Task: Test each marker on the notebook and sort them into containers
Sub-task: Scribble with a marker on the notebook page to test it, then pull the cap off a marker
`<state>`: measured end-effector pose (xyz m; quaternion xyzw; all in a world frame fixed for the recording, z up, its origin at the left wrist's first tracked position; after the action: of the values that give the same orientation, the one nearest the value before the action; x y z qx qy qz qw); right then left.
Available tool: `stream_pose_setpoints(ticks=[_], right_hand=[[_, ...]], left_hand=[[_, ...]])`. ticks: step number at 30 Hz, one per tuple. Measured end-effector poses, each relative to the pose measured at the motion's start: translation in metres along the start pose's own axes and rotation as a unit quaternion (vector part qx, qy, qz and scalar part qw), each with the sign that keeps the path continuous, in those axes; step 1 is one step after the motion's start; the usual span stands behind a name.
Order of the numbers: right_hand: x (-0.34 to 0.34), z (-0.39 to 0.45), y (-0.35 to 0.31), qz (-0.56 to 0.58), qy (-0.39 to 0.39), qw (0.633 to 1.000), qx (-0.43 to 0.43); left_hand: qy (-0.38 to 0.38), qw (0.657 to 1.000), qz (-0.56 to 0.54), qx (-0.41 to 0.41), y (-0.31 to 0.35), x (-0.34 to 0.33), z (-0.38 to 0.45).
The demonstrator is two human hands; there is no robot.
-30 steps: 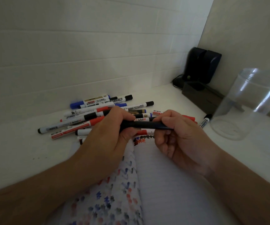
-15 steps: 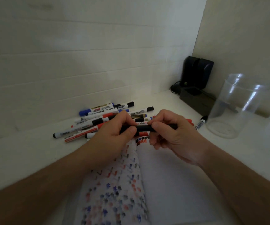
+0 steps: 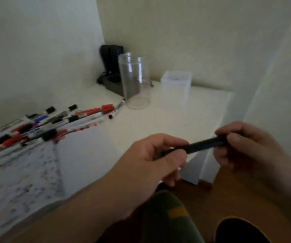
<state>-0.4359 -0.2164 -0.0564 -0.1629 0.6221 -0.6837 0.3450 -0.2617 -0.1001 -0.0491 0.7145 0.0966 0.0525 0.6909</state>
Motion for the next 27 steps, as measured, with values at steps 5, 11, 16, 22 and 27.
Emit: stream_pose_setpoints(ticks=[5, 11, 16, 22, 27], right_hand=[[0.14, -0.129, 0.104, 0.11, 0.276, 0.926, -0.232], [0.224, -0.257, 0.296, 0.125, 0.458, 0.755, -0.453], [0.247, -0.263, 0.321, 0.142, 0.484, 0.7, -0.505], [0.227, -0.213, 0.278, 0.081, 0.42, 0.776, -0.463], [0.139, -0.089, 0.125, 0.033, 0.216, 0.937, -0.271]], left_hand=[[-0.062, 0.941, -0.153, 0.294, -0.145, -0.146, 0.032], [-0.068, 0.837, -0.017, 0.542, -0.303, -0.209, 0.035], [-0.107, 0.797, 0.06, 0.592, -0.338, -0.221, 0.048], [-0.094, 0.87, -0.009, 0.483, -0.278, -0.211, 0.068], [-0.181, 0.969, 0.022, 0.17, -0.121, -0.167, 0.057]])
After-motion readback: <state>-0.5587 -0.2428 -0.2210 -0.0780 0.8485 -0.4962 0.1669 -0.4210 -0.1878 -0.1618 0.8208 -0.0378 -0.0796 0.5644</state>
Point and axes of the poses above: each hand's wrist, its own z-axis towards the middle knuckle, its own x-axis out of the back of the hand, y = z × x, the point moved 4 cm from there along z, towards the middle knuckle, and after that the axes turned 2 degrees about -z, right-handed, at the moved point
